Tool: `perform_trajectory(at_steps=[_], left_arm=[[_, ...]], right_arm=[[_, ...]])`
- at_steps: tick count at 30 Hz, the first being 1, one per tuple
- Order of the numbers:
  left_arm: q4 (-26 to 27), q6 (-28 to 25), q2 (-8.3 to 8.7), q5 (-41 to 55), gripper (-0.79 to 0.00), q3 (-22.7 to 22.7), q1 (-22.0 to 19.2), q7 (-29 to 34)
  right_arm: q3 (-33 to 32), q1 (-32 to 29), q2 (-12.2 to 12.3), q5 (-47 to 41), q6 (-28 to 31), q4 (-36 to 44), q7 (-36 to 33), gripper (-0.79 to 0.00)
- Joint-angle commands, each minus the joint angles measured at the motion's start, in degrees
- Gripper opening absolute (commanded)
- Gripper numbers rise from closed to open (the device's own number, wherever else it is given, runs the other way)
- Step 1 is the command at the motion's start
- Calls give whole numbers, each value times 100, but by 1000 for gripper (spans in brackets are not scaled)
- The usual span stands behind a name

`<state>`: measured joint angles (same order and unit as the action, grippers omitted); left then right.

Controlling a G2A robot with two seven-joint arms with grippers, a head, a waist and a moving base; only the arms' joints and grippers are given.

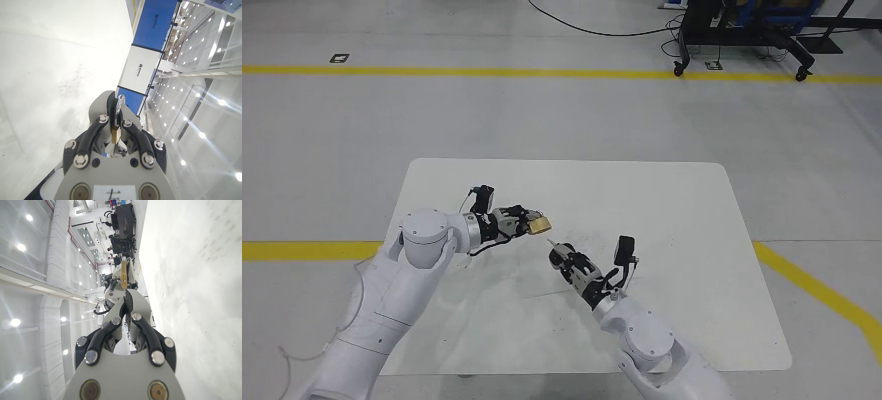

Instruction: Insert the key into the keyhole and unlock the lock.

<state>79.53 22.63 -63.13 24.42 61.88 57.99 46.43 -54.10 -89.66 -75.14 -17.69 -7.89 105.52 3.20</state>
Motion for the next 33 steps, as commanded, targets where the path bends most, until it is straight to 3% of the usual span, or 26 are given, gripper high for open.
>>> perform_trajectory(at_steps=[1, 23, 33], left_arm=[[10, -1, 0, 4, -785, 12, -5, -14], [62, 49, -20, -38, -785, -72, -19, 10], [200, 109, -73, 160, -785, -72, 87, -526]], right_arm=[[54, 51, -26, 9, 0, -36, 94, -785], [192, 307, -215, 96, 211, -363, 500, -785], [257, 293, -331, 338, 357, -445, 1338, -785]])
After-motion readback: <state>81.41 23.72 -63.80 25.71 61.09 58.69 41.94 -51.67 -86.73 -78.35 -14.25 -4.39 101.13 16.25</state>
